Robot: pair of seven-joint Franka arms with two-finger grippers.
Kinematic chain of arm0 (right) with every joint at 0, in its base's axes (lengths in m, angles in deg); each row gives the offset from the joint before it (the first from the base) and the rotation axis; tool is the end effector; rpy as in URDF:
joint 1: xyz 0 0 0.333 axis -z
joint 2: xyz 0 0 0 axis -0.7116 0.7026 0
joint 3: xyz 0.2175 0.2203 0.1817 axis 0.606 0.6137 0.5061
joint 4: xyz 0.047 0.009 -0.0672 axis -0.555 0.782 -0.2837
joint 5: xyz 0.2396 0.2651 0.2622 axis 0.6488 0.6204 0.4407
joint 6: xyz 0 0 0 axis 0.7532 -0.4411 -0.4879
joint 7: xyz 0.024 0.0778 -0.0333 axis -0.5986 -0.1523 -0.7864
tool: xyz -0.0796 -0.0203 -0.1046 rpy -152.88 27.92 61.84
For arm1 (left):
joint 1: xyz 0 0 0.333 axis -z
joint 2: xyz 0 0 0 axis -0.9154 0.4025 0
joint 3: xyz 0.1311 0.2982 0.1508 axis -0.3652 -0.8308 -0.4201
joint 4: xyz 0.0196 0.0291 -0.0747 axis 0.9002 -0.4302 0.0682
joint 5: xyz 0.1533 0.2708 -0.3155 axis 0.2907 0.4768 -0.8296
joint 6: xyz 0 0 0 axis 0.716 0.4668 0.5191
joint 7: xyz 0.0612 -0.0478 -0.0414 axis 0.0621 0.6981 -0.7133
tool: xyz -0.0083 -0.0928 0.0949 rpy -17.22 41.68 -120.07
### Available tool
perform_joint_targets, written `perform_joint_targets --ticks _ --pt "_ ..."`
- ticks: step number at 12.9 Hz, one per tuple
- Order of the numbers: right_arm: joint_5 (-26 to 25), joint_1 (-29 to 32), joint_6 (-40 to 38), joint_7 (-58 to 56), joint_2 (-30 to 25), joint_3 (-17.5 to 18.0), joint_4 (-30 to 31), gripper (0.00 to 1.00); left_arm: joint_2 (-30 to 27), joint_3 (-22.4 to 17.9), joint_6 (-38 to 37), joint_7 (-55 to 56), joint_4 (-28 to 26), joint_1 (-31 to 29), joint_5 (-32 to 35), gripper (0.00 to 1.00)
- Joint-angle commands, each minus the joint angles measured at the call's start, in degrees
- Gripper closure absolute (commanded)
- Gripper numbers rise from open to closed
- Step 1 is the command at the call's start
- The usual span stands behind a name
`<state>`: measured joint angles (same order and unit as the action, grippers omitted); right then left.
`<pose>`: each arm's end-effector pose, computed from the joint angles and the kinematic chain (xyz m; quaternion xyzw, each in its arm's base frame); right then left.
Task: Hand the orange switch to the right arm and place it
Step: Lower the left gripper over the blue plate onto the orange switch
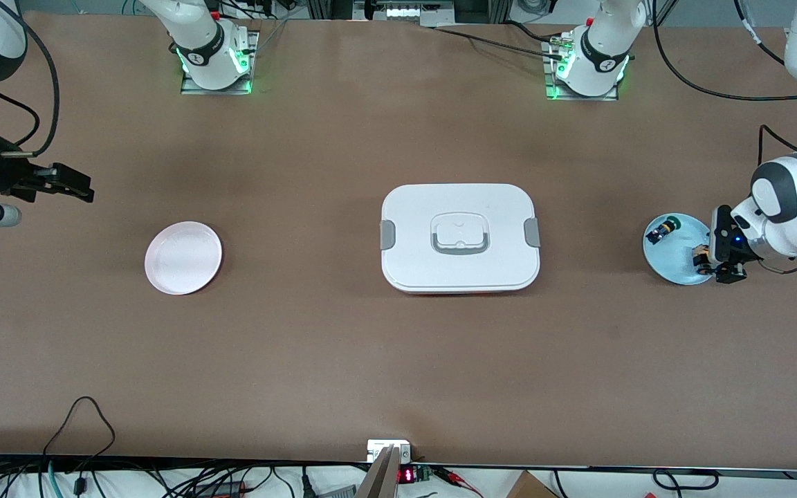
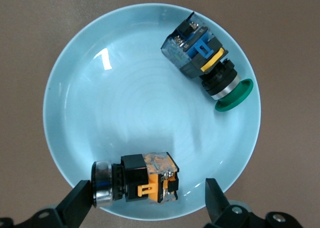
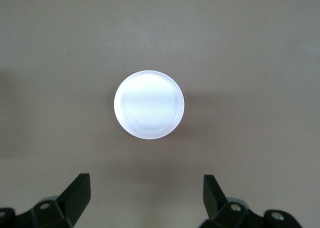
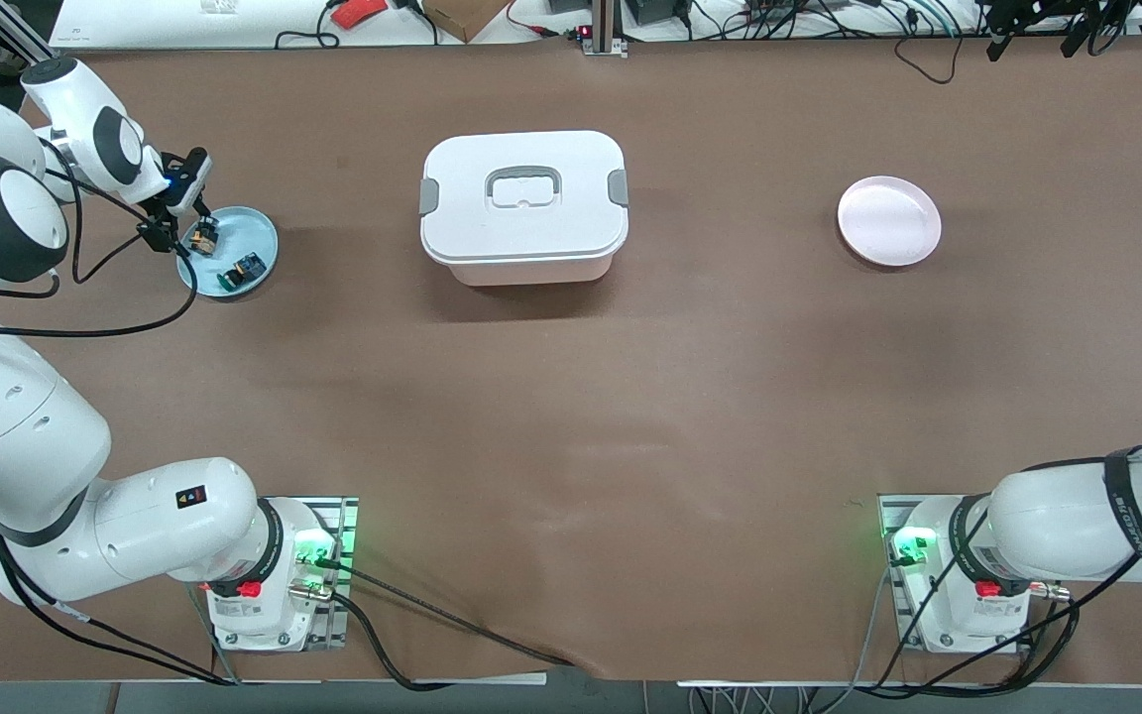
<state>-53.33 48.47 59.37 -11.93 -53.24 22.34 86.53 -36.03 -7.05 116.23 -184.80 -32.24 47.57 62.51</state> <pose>0.6424 -0.0058 0.5678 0.9993 0.0058 -0.0353 0.0140 0.6039 0.2376 0.1688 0.6528 -0.7550 -0.0374 0.0492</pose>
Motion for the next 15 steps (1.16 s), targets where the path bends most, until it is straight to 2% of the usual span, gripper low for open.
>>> perform_joint_targets --ticks 1,4,6,12,14,15 --pt "0.5 0.7 -0.5 -0.9 -0.8 0.4 -0.7 0.00 0.0 1.4 2.4 -2.1 -1.4 -1.5 -1.5 0.00" --pt "1.4 0.2 -0.5 -0.5 -0.8 1.0 -1.4 0.00 0.7 1.5 2.6 -2.1 -1.4 -1.6 -1.7 0.00" --pt "5.0 0.3 -0.7 -0.5 -0.8 0.7 -1.2 0.00 1.1 1.5 3.6 -2.2 -1.4 -1.6 -2.3 0.00" --pt "9.2 -0.7 -1.6 -0.2 1.6 1.1 -0.8 0.00 2.1 1.9 4.2 -6.1 -1.3 -2.3 -4.9 0.01" --pt "9.3 -0.8 -1.7 -0.5 2.4 1.1 -0.8 0.00 2.1 2.0 4.1 -6.4 -1.2 -2.3 -4.9 0.16" --pt "9.3 -1.2 -1.7 -0.5 2.7 1.1 -0.8 0.00 2.1 2.0 4.1 -6.8 -1.0 -2.3 -4.9 0.37"
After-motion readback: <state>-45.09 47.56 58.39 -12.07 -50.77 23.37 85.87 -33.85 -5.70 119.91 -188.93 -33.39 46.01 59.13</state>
